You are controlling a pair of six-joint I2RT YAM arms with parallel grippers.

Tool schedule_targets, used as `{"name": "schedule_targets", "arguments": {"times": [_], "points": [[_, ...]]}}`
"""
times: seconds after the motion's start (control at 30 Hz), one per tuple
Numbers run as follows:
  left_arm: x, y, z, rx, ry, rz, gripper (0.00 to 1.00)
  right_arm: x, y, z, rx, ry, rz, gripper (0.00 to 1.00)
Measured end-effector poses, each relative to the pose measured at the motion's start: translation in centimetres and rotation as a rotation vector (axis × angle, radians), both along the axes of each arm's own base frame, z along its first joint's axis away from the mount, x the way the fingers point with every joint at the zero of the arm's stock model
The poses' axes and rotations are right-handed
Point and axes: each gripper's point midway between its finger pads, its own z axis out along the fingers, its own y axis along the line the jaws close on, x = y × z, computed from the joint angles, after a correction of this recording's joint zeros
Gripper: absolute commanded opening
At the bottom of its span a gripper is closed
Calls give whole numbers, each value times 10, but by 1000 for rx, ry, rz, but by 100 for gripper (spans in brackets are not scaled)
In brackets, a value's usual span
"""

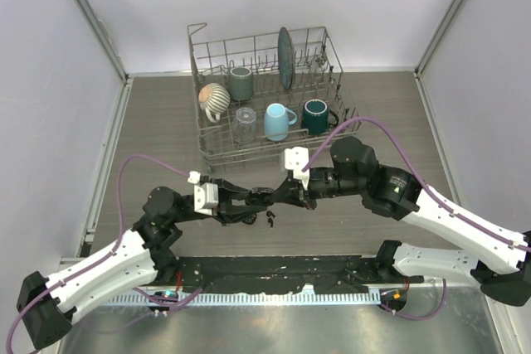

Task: Insert the wireless bluetooth earbuds into the charging case
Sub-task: Place the earbud in the charging case.

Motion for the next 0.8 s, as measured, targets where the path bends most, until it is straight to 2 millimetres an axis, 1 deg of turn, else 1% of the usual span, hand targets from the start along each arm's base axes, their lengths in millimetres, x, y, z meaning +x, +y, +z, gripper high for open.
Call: {"name": "schedule_targets", "arguments": {"times": [0.23, 0.37, 0.43, 0.5, 0.53, 0.7, 0.8], "points": [[3, 2, 0, -6, 5, 28, 0, 4, 4, -3, -27, -8, -21, 2], [5, 3, -1, -2, 13, 40, 0, 6, 5, -5, -36, -12, -32, 9], [6, 3, -1, -2, 14, 43, 0, 7, 5, -5, -38, -14, -39, 14], [7, 3, -1, -3, 15, 49, 0, 8, 5, -4, -38, -17, -46, 15], [7, 3, -1, -3, 15, 50, 0, 8, 4, -4, -39, -19, -51, 18], [8, 4, 1, -10, 12, 57, 0, 11, 3, -3, -35, -26, -72, 19], [9, 4, 4, -21, 5, 61, 0, 12, 2, -1, -31, -30, -84, 23]]}}
